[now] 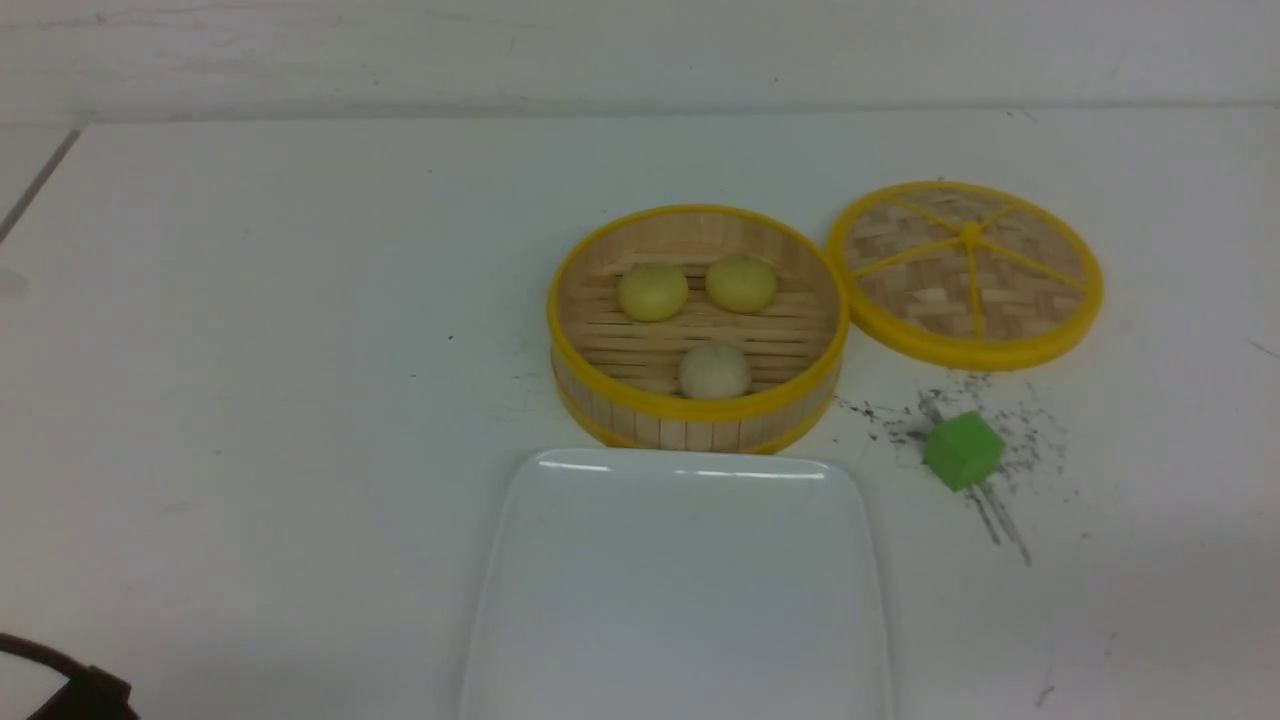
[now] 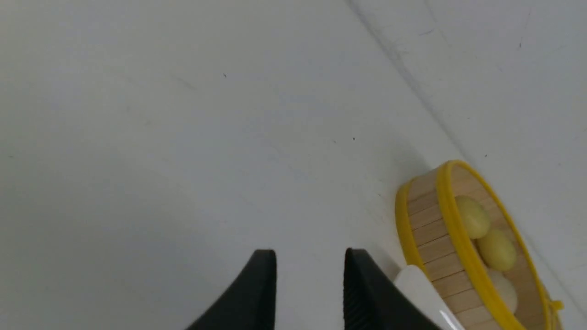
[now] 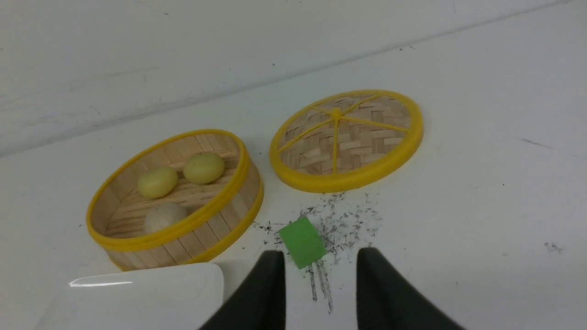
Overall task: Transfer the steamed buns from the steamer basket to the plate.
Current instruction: Use the right arm to grab the steamed stuffed bun that is closest to it
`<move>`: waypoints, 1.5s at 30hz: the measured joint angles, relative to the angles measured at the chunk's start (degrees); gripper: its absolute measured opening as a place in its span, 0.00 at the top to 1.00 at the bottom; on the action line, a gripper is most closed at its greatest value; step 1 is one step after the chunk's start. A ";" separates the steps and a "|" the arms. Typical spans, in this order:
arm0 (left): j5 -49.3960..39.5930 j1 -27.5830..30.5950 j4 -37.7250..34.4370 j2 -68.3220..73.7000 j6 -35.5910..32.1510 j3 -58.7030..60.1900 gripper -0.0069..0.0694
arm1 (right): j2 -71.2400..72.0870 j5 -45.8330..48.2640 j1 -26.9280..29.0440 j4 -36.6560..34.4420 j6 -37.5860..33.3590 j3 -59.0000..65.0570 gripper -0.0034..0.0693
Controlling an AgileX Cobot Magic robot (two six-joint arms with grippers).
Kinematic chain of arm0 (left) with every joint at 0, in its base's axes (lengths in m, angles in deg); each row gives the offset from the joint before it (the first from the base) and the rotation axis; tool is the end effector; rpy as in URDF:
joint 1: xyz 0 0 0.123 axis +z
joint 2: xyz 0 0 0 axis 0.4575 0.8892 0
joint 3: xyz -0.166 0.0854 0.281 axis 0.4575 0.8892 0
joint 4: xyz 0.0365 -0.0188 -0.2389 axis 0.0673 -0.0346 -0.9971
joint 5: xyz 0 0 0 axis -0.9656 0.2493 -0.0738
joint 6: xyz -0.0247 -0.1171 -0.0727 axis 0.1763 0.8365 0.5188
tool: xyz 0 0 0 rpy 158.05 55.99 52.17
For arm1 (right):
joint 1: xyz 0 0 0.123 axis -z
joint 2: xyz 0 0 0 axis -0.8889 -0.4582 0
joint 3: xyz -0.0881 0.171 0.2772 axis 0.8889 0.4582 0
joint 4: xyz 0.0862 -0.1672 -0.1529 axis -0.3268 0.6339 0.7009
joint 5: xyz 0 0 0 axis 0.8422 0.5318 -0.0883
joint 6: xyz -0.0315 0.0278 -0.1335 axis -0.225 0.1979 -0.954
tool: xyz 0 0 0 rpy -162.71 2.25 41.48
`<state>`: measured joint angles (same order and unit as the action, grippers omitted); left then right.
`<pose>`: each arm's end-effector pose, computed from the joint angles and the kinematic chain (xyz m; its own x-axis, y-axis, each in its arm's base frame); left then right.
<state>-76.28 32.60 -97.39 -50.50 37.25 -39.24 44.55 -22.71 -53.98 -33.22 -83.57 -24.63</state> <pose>0.0401 -0.0117 0.1653 -0.1668 -0.7480 -0.6424 -0.1609 0.6634 -0.7307 0.0157 0.0372 0.2800 -0.2270 0.3286 -0.9168 -0.0578 0.9351 0.3495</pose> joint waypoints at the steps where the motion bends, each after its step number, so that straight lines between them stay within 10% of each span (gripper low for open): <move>1: 0.07 0.00 -0.12 0.00 0.00 0.00 0.59 | 0.00 0.00 0.00 0.00 0.00 0.00 0.62; 13: 2.21 0.00 -2.10 0.00 -2.09 0.00 0.59 | -0.21 3.82 0.00 -2.69 -1.70 0.00 0.62; 27: 2.32 0.00 -4.67 -0.02 -27.07 -12.91 0.59 | -11.80 9.88 0.00 -23.55 -28.55 -7.63 0.62; 45: -6.14 0.00 -13.81 17.34 -40.74 -24.29 0.59 | -49.17 24.89 0.00 -25.04 -39.51 -35.21 0.62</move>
<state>-82.42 32.60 -111.19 -33.16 -3.48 -63.52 -4.62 2.18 -53.98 -58.26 -123.08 -59.84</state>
